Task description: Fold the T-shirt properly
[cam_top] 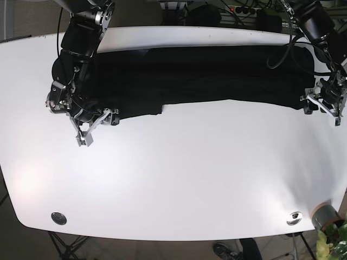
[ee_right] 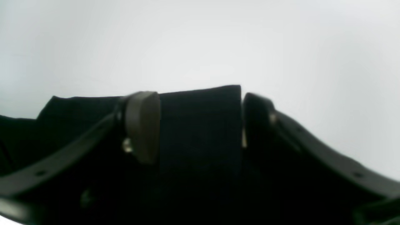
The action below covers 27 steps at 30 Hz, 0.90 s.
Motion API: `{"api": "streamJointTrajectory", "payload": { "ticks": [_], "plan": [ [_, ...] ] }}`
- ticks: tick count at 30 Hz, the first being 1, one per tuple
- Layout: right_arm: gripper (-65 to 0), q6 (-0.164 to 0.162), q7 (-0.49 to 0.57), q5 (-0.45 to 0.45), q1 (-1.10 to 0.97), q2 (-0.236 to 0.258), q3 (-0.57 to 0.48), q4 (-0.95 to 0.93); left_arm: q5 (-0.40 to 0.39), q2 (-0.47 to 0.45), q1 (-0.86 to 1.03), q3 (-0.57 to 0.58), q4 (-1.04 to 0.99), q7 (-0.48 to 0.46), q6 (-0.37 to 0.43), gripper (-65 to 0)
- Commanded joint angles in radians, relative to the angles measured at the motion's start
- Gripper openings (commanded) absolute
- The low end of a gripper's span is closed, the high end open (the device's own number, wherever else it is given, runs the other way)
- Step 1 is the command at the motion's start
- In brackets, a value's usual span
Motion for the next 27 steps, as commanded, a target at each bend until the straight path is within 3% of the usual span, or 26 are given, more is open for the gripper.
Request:
{"api": "streamJointTrajectory", "payload": {
  "ticks": [1, 10, 21, 27],
  "plan": [
    [-34.6, 0.004, 0.008, 0.009, 0.02, 0.004, -0.018, 0.013, -0.009, -0.024, -0.014, 0.003, -0.01, -0.019, -0.005, -28.2],
    [-62.9, 0.004, 0.01, 0.006, 0.022, 0.007, -0.05, 0.016, -0.01, -0.025, -0.016, 0.034, -0.053, -0.027, -0.005, -28.2],
    [-62.6, 0.004, 0.008, 0.01, 0.019, 0.005, -0.05, 0.101, -0.009, -0.024, -0.034, 0.049, -0.063, -0.066, -0.001, -27.9],
    [-62.6, 0.004, 0.008, 0.012, 0.019, 0.004, -0.05, 0.101, -0.012, -0.03, -0.07, 0.08, -0.188, -0.065, -0.001, -27.9]
  ]
}}
